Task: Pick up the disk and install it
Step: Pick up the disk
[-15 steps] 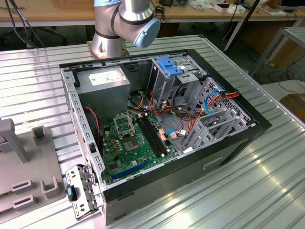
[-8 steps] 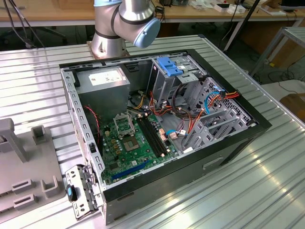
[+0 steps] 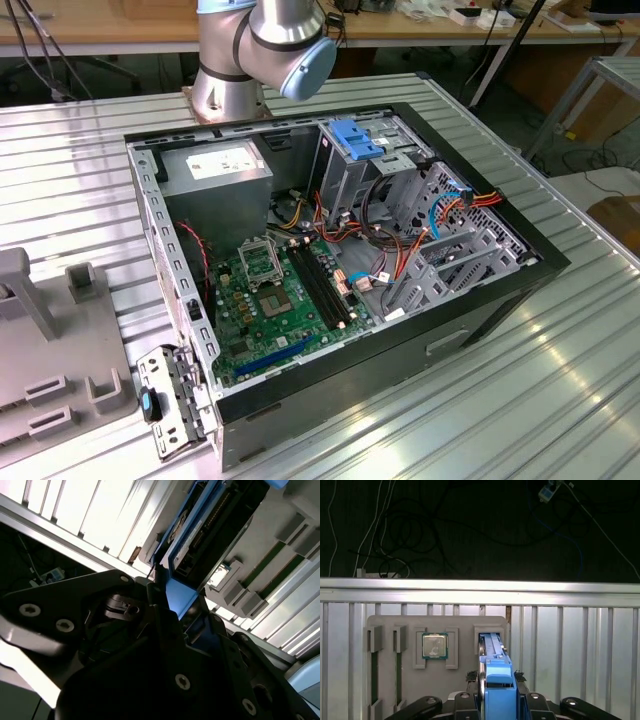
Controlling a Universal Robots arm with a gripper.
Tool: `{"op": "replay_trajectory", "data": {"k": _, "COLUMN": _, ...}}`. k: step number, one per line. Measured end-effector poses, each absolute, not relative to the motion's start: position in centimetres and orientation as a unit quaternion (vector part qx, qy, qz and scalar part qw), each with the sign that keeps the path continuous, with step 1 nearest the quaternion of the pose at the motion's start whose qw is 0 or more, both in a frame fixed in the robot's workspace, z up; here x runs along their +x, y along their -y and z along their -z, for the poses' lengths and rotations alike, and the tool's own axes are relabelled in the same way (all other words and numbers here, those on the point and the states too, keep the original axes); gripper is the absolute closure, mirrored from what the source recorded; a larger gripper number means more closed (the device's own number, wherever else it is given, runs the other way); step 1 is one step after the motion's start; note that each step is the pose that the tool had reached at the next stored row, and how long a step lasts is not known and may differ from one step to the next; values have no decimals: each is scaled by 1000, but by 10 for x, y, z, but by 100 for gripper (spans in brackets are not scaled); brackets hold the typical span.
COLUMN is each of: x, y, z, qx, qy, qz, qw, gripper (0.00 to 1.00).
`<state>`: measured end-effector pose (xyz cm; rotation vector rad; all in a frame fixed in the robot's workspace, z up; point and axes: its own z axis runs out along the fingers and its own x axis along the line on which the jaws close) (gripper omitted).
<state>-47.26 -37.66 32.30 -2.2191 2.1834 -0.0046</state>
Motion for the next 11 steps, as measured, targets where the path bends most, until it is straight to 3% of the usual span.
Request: {"op": "replay_trajectory", "data": {"k": 11, "x": -473, "y": 377, "z": -334, "qx": -713, "qy": -701, "qz": 1, "qw": 14, "gripper": 63}}
